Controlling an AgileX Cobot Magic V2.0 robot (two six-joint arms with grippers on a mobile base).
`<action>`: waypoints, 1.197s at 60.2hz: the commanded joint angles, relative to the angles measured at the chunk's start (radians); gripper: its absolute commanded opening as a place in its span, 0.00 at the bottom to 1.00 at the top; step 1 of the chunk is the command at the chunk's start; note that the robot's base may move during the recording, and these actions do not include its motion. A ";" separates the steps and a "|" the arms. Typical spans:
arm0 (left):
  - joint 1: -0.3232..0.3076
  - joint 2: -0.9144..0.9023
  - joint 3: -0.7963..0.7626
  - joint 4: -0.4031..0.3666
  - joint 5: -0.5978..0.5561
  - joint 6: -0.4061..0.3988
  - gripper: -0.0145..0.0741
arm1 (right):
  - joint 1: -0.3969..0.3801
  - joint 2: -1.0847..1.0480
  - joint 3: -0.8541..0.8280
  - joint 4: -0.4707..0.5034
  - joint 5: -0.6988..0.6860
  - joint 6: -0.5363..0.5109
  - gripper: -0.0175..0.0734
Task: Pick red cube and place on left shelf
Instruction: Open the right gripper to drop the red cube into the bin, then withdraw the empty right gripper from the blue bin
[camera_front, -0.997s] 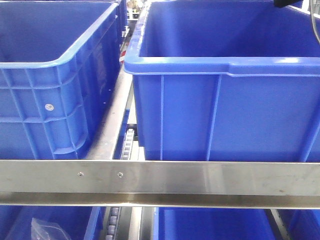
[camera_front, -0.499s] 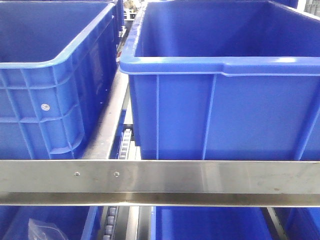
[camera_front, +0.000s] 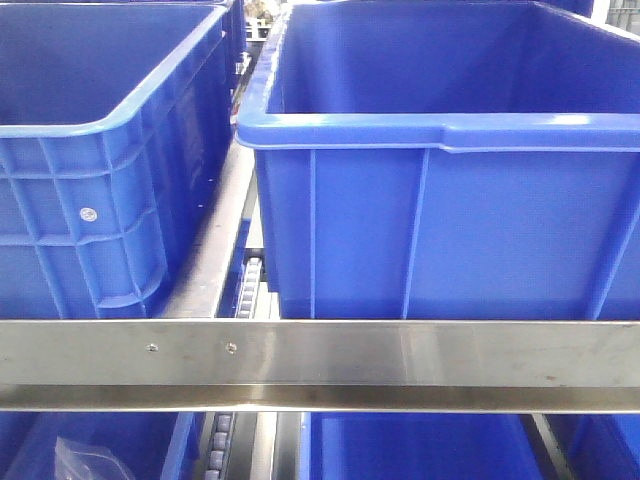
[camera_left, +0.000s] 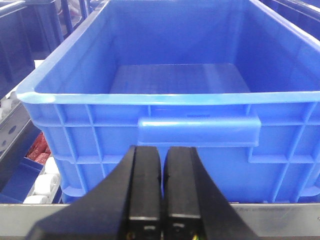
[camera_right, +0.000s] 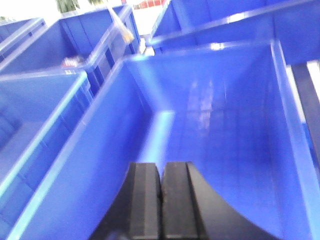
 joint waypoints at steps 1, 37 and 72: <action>-0.001 -0.014 0.023 -0.003 -0.089 -0.002 0.28 | 0.002 -0.009 -0.027 -0.009 -0.087 -0.008 0.24; -0.001 -0.014 0.023 -0.003 -0.089 -0.002 0.28 | -0.054 -0.201 0.107 -0.085 -0.105 -0.009 0.24; -0.001 -0.014 0.023 -0.003 -0.089 -0.002 0.28 | -0.241 -0.780 0.782 -0.088 -0.202 -0.008 0.24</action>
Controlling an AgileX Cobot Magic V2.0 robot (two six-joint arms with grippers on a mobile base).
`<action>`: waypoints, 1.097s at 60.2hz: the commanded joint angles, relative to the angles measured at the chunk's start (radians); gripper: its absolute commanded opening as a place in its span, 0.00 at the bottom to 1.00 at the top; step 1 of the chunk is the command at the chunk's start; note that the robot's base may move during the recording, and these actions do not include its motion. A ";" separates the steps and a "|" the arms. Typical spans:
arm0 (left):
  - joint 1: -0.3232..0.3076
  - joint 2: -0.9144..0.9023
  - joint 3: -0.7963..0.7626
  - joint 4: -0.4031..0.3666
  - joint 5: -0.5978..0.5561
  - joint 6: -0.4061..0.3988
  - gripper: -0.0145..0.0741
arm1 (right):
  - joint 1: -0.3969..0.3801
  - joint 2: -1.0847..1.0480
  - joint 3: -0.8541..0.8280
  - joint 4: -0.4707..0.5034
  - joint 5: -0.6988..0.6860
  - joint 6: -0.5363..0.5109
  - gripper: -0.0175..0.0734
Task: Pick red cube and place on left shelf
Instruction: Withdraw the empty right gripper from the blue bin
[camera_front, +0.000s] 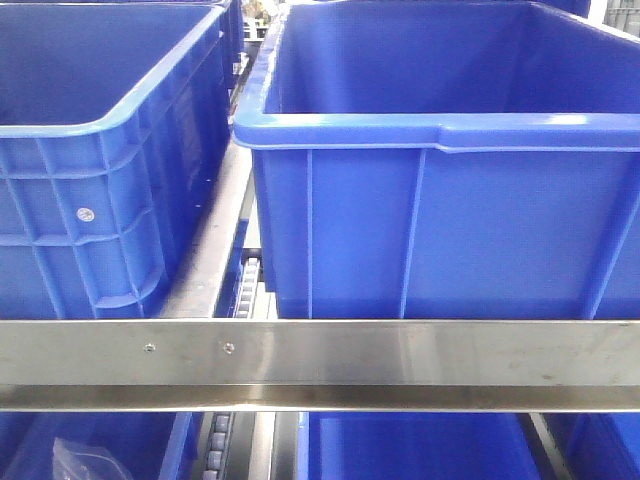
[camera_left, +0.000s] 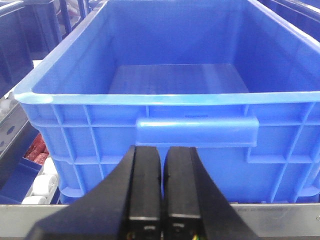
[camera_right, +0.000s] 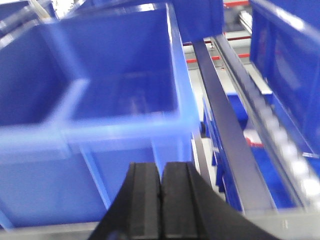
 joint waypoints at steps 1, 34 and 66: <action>-0.001 -0.014 0.023 -0.003 -0.089 -0.002 0.28 | -0.005 -0.039 0.047 -0.009 -0.148 -0.007 0.24; -0.001 -0.014 0.023 -0.003 -0.089 -0.002 0.28 | -0.005 -0.066 0.045 -0.039 -0.103 -0.009 0.24; -0.001 -0.014 0.023 -0.003 -0.089 -0.002 0.28 | -0.005 -0.066 0.045 -0.115 -0.163 -0.008 0.24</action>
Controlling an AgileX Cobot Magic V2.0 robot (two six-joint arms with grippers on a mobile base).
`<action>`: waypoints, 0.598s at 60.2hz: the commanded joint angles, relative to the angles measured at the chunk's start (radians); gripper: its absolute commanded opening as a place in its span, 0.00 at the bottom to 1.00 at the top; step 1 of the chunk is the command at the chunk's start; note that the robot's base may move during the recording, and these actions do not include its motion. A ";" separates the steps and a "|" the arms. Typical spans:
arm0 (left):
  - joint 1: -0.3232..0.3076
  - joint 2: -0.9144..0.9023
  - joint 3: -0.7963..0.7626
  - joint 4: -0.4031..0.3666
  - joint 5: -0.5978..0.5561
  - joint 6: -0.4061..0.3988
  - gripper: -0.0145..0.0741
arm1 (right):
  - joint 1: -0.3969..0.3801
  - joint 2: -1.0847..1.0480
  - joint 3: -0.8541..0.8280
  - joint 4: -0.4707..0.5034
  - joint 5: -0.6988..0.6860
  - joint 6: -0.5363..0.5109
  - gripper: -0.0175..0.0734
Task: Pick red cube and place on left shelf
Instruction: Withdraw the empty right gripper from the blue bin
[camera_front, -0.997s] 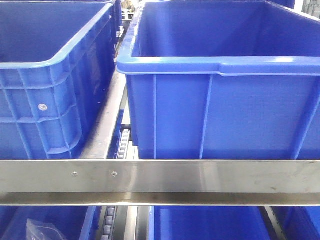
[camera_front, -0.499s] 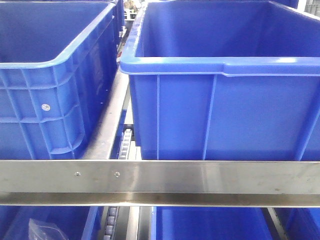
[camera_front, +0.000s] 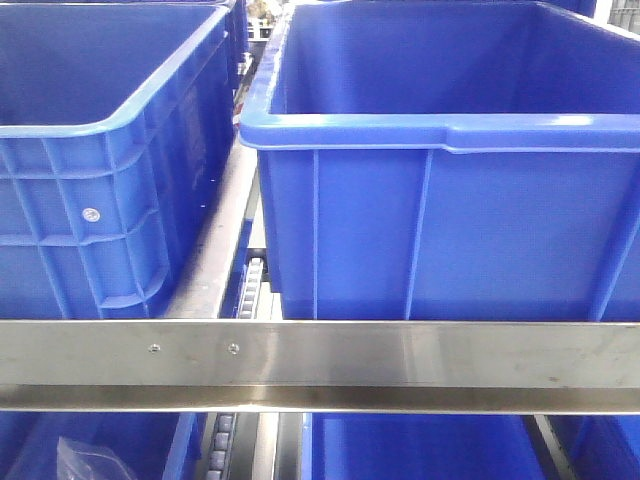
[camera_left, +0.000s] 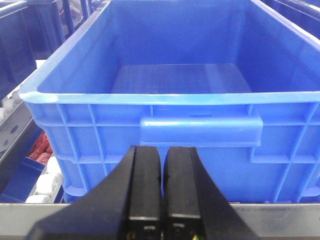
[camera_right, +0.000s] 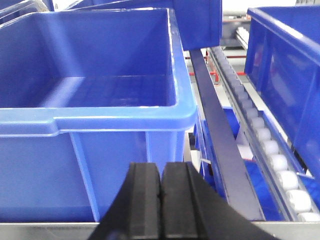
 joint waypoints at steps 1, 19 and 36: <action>-0.001 -0.014 0.023 -0.003 -0.089 -0.002 0.28 | -0.004 -0.023 -0.016 -0.010 -0.097 -0.008 0.24; -0.001 -0.014 0.023 -0.003 -0.089 -0.002 0.28 | -0.004 -0.023 -0.016 -0.010 -0.094 -0.008 0.24; -0.001 -0.014 0.023 -0.003 -0.089 -0.002 0.28 | -0.004 -0.023 -0.016 -0.010 -0.094 -0.008 0.24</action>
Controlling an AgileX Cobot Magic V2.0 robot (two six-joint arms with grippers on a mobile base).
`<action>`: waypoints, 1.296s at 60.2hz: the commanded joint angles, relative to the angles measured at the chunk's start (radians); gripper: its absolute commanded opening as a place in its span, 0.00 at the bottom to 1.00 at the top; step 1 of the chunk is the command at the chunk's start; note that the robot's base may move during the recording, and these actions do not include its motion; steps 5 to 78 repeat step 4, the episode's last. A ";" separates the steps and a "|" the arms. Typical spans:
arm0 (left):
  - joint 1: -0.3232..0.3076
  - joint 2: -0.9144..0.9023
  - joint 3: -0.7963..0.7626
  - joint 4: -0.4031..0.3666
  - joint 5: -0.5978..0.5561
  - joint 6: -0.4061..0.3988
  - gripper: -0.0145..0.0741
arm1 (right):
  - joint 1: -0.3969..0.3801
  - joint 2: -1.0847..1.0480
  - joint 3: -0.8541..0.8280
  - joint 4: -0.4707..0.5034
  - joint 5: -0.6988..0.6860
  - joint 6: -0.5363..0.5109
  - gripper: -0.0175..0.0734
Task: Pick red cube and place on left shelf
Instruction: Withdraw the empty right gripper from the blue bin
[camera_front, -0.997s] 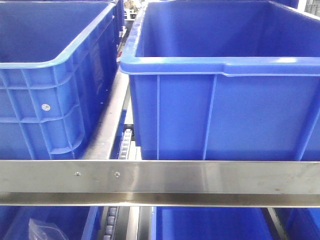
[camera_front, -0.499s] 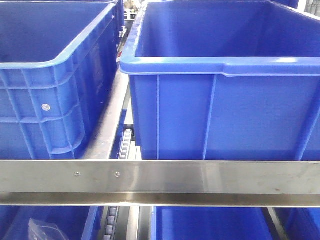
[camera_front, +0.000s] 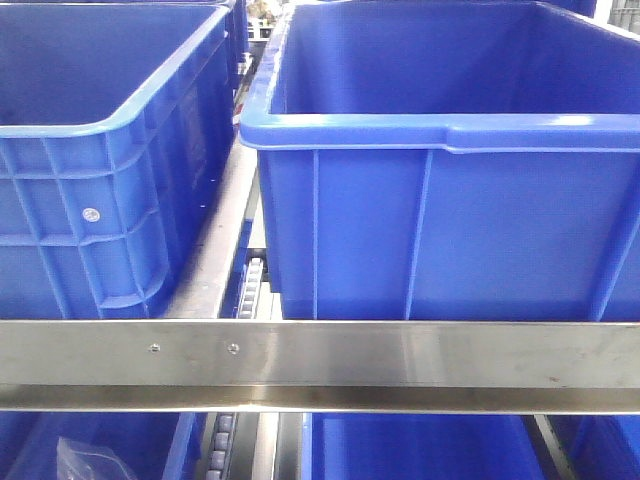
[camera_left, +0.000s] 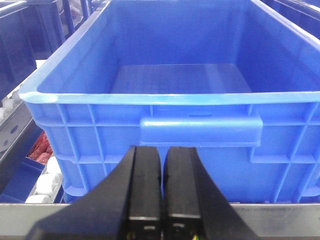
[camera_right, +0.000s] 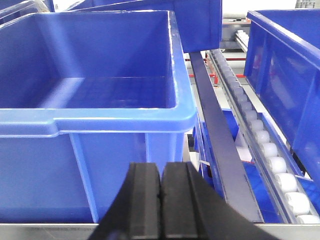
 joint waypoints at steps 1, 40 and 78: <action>-0.001 -0.014 0.023 -0.003 -0.089 -0.002 0.28 | -0.004 -0.023 -0.016 -0.010 -0.092 -0.008 0.24; -0.001 -0.014 0.023 -0.003 -0.089 -0.002 0.28 | -0.004 -0.023 -0.016 -0.010 -0.092 -0.008 0.24; -0.001 -0.014 0.023 -0.003 -0.089 -0.002 0.28 | -0.004 -0.023 -0.016 -0.010 -0.092 -0.008 0.24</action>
